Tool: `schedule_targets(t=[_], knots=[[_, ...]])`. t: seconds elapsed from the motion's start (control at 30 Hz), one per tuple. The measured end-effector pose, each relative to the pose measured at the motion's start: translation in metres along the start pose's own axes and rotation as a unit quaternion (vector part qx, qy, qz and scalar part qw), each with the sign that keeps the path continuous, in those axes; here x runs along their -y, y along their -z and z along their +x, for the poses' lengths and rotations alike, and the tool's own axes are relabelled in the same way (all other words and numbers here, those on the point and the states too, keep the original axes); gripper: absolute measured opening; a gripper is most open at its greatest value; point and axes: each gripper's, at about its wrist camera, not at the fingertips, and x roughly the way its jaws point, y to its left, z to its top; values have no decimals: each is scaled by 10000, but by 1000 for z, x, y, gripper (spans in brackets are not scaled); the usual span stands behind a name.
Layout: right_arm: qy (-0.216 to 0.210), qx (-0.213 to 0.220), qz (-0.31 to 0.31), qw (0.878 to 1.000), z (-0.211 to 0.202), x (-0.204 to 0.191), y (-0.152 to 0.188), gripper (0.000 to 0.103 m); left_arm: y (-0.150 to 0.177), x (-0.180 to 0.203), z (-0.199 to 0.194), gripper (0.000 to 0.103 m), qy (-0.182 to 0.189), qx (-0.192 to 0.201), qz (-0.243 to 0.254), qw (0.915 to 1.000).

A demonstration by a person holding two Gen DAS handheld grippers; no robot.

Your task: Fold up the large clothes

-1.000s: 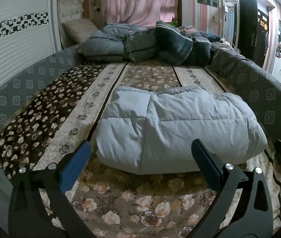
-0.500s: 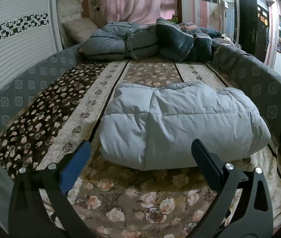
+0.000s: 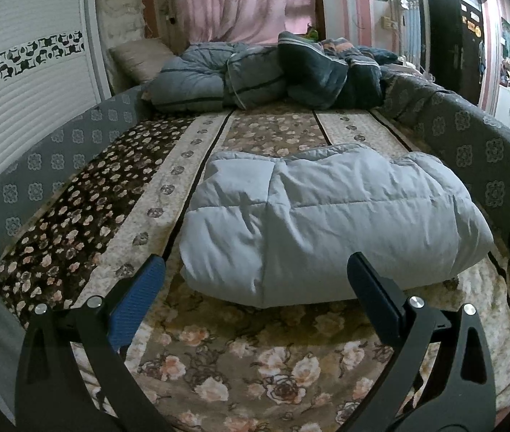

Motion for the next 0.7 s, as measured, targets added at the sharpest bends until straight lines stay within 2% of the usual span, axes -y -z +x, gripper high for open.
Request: schedule_targets(t=[0.43, 0.7], knots=[[-46, 48, 58, 10000, -1, 2, -1, 101, -4, 1, -11, 100, -79, 214, 20, 9997], [-56, 34, 65, 10000, -1, 2, -1, 101, -4, 1, -11, 100, -33, 122, 28, 9999]])
